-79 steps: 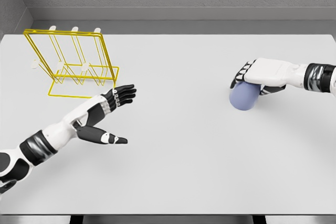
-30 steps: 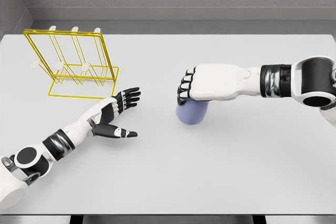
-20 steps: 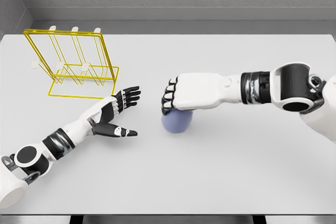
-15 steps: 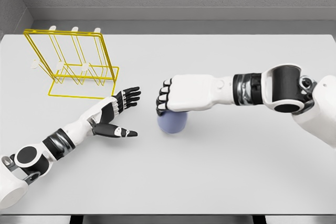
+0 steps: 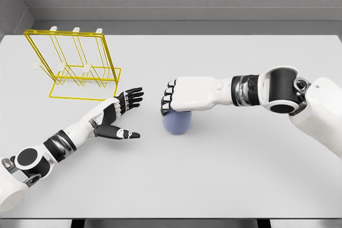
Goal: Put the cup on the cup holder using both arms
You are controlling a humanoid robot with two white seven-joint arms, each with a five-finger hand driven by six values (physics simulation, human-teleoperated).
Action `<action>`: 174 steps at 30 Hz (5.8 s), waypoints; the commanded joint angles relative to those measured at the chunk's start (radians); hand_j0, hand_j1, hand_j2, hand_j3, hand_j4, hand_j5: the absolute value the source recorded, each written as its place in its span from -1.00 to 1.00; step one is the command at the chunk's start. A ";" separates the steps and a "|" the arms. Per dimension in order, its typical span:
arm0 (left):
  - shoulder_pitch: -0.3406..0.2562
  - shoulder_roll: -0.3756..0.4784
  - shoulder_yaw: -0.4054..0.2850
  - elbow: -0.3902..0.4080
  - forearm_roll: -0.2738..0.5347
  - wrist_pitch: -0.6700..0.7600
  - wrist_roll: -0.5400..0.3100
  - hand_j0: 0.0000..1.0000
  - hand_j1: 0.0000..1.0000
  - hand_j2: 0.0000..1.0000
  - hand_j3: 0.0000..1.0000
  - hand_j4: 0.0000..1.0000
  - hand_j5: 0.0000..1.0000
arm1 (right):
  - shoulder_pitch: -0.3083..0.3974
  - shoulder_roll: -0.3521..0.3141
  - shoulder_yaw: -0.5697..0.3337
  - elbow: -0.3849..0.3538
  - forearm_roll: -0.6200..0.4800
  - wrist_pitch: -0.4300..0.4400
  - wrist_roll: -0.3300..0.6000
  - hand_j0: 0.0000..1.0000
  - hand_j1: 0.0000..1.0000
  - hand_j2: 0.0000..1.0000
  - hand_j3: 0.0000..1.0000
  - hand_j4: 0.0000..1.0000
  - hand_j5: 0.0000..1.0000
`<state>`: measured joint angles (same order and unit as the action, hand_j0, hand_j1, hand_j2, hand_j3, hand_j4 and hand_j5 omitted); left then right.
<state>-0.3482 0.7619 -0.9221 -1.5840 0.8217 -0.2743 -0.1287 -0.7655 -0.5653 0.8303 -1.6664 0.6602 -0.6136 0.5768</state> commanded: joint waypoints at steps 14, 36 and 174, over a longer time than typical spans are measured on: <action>-0.002 0.000 0.000 -0.001 0.002 0.000 0.000 1.00 1.00 1.00 1.00 1.00 1.00 | -0.008 -0.074 -0.073 -0.032 -0.004 0.003 0.002 0.98 0.98 0.98 0.98 0.98 0.98; -0.097 -0.095 -0.067 0.050 -0.006 0.004 0.001 1.00 1.00 1.00 1.00 1.00 1.00 | 0.495 -0.243 -0.758 -0.082 -0.363 0.003 -0.003 1.00 1.00 1.00 1.00 1.00 1.00; -0.184 0.178 0.074 -0.172 0.160 -0.042 0.015 0.24 0.24 0.24 0.24 0.24 0.24 | 0.678 -0.183 -1.021 -0.082 -0.367 0.003 0.000 1.00 1.00 1.00 1.00 1.00 1.00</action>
<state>-0.5338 0.9399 -0.8555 -1.7641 0.9723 -0.3161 -0.1137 -0.0874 -0.7478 -0.1901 -1.7485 0.2996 -0.6138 0.5766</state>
